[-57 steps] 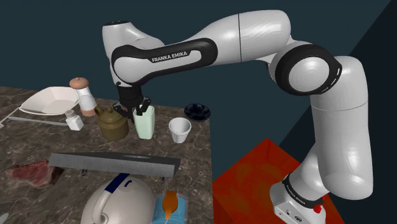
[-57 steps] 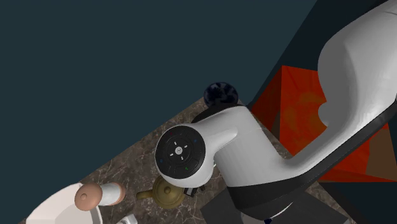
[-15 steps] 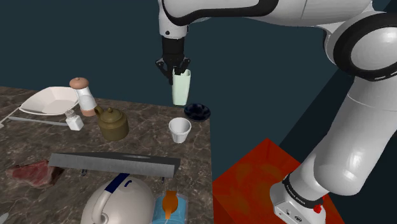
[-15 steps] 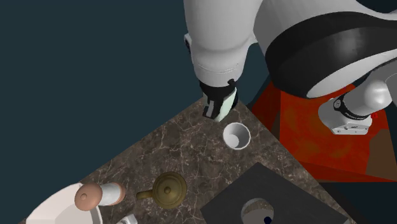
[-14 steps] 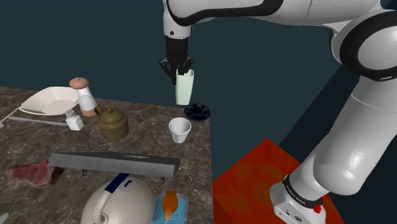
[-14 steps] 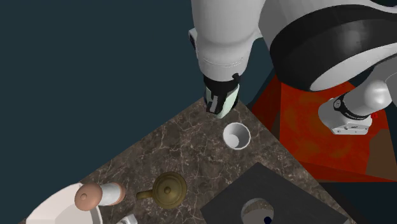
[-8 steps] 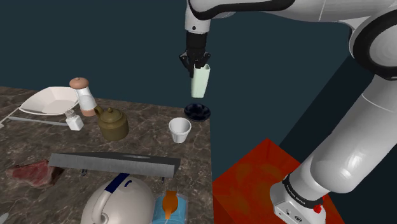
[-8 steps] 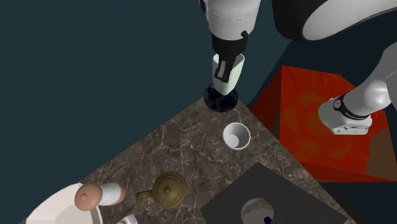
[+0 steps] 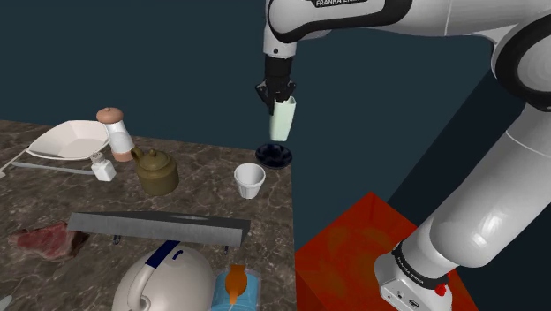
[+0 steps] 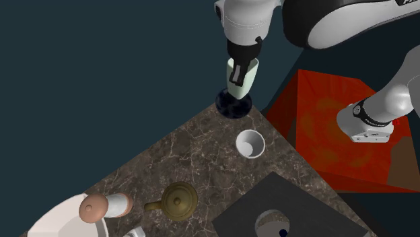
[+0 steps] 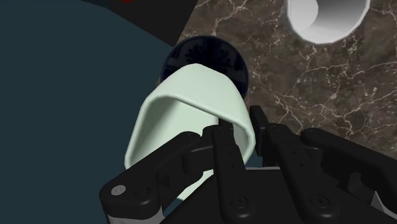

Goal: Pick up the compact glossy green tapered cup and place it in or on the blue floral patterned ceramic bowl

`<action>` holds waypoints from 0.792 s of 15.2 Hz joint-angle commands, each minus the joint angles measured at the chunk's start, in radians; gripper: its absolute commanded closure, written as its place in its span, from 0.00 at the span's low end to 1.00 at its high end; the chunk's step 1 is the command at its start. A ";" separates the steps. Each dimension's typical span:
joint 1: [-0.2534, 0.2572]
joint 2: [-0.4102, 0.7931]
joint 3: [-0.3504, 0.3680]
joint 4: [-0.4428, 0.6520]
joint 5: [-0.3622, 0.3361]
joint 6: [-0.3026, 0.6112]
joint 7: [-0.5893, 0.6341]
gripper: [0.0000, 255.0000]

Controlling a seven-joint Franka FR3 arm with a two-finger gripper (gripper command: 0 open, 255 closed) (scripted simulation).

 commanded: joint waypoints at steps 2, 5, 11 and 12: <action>0.001 0.007 0.000 -0.032 -0.002 0.040 0.001 1.00; 0.001 0.014 0.000 -0.064 -0.003 0.079 0.002 1.00; 0.002 0.033 0.000 -0.122 -0.007 0.155 0.004 1.00; 0.002 0.037 0.000 -0.131 -0.008 0.168 0.004 1.00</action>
